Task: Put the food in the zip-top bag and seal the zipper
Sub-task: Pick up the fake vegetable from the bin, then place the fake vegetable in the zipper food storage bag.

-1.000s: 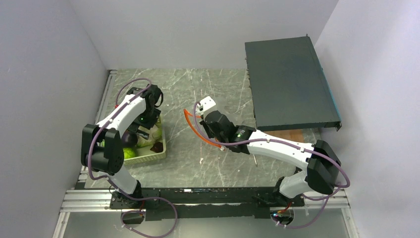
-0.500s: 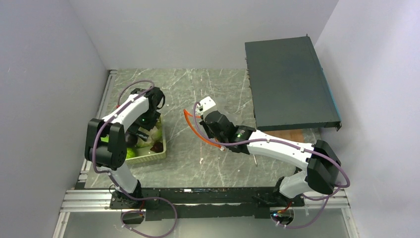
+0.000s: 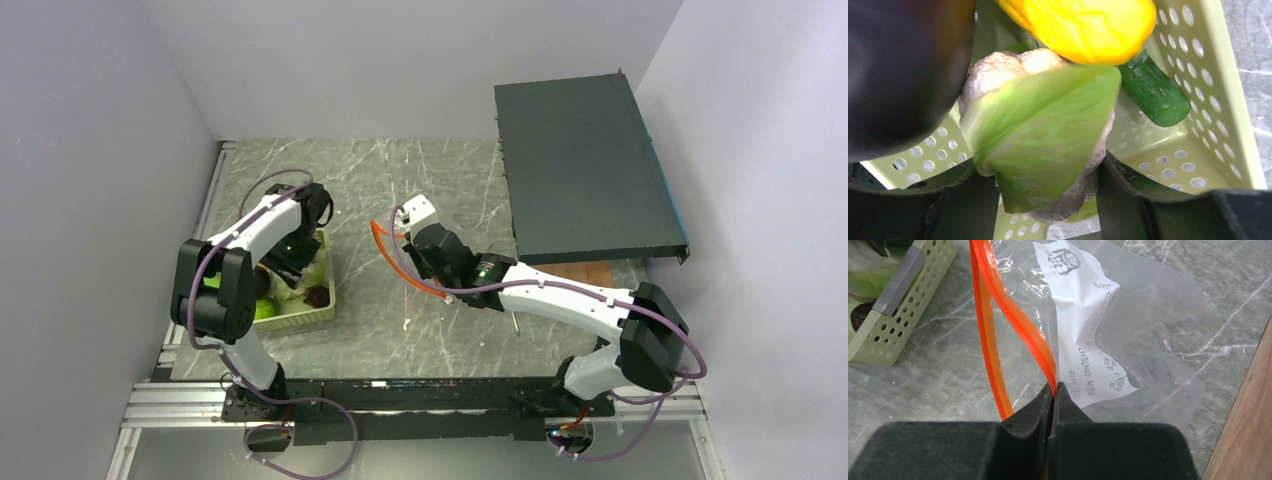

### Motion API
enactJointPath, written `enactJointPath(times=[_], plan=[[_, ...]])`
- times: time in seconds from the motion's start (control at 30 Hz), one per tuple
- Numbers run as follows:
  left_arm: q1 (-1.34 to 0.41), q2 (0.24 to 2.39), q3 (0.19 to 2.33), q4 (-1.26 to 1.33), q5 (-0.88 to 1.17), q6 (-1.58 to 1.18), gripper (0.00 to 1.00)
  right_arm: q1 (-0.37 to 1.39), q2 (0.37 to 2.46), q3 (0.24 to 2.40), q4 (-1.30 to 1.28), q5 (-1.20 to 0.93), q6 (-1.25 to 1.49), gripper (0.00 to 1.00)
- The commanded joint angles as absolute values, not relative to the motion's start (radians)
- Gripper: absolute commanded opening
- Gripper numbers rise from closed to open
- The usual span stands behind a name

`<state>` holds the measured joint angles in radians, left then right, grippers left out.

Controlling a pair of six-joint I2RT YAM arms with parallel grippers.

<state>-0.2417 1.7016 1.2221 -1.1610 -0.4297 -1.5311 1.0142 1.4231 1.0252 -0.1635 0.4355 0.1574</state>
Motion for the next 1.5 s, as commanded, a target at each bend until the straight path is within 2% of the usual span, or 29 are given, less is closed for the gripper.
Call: enactJointPath(times=[0.0,0.07,0.13,0.6,0.83,1.07,1.17,1.33,1.37,1.47], plan=[[-0.247,1.636,1.229,-1.142,-0.468,-1.521,0.53,1.009,1.421,1.055,-0.14,0.433,0.163,0.0],[-0.247,1.622,1.23,-1.149,-0.459,-1.519,0.43,1.01,1.42,1.053,-0.14,0.429,0.166,0.0],[-0.251,1.604,1.228,-1.158,-0.442,-1.522,0.38,1.01,1.419,1.054,-0.137,0.427,0.167,0.0],[-0.293,1.426,1.197,-1.122,-0.338,-1.417,0.33,1.012,1.436,1.075,-0.153,0.406,0.191,0.0],[-0.326,1.276,1.203,-1.048,-0.294,-1.26,0.27,1.01,1.445,1.115,-0.177,0.377,0.239,0.0],[-0.328,1.022,1.11,-0.937,-0.189,-1.095,0.16,1.01,1.468,1.164,-0.228,0.366,0.302,0.0],[-0.328,0.9,1.059,-0.827,-0.047,-0.945,0.05,1.009,1.462,1.168,-0.224,0.337,0.322,0.0],[-0.328,0.7,0.896,-0.446,0.459,-0.778,0.04,1.007,1.447,1.168,-0.215,0.285,0.361,0.0],[-0.328,0.67,0.859,-0.355,0.533,-0.786,0.0,1.005,1.443,1.168,-0.214,0.275,0.366,0.0],[-0.328,0.617,0.787,-0.229,0.666,-0.779,0.0,0.989,1.436,1.169,-0.206,0.232,0.395,0.0]])
